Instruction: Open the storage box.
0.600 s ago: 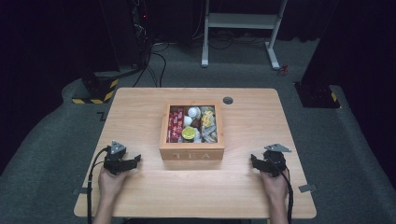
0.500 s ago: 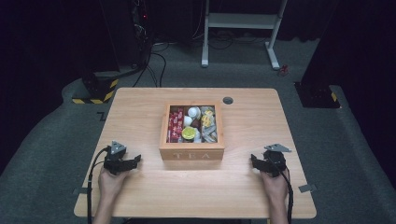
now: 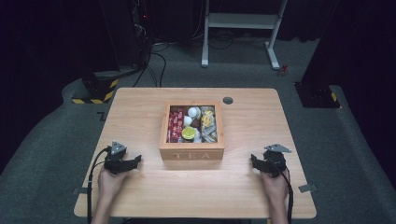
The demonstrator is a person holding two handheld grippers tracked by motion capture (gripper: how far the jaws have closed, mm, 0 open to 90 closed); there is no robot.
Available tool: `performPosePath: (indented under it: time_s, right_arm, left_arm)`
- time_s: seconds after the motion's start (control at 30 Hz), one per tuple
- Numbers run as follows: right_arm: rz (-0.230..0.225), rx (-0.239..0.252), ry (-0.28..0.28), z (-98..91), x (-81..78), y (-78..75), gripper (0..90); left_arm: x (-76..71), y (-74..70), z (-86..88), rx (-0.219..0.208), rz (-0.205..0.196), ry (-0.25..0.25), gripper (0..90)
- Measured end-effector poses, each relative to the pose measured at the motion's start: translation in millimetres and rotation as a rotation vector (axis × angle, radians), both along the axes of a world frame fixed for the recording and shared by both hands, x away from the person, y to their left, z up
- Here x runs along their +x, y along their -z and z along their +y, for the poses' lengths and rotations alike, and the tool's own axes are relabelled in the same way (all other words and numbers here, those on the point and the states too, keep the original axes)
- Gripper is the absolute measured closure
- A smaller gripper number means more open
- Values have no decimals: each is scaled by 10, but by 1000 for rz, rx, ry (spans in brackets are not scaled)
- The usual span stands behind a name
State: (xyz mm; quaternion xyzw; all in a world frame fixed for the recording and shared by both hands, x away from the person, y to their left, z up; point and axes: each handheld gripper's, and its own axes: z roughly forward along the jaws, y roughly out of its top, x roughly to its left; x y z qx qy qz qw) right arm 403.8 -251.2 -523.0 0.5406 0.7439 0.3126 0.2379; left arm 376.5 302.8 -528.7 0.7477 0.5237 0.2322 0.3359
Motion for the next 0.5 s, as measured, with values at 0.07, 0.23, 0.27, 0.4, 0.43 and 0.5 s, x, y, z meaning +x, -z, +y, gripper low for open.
performPosePath:
  time_s: [0.07,0.23,0.27,0.4,0.43,0.5]
  right_arm:
    - [-1,1,0,0,0,1,272]
    - [-2,0,-2,-1,1,1,272]
    - [0,0,0,0,0,0,272]
    - [0,0,0,0,0,0,272]
    - [-1,1,0,0,0,1,272]
    - [-1,1,0,0,-1,1,273]
  left_arm:
    - [1,-1,1,6,0,5,237]
    - [8,-3,14,-22,1,14,225]
    - [7,-2,11,-35,4,17,220]
    - [-4,-5,-10,-37,1,34,219]
    - [-6,-4,-15,-39,1,40,221]
    - [-11,-10,-20,-48,2,44,226]
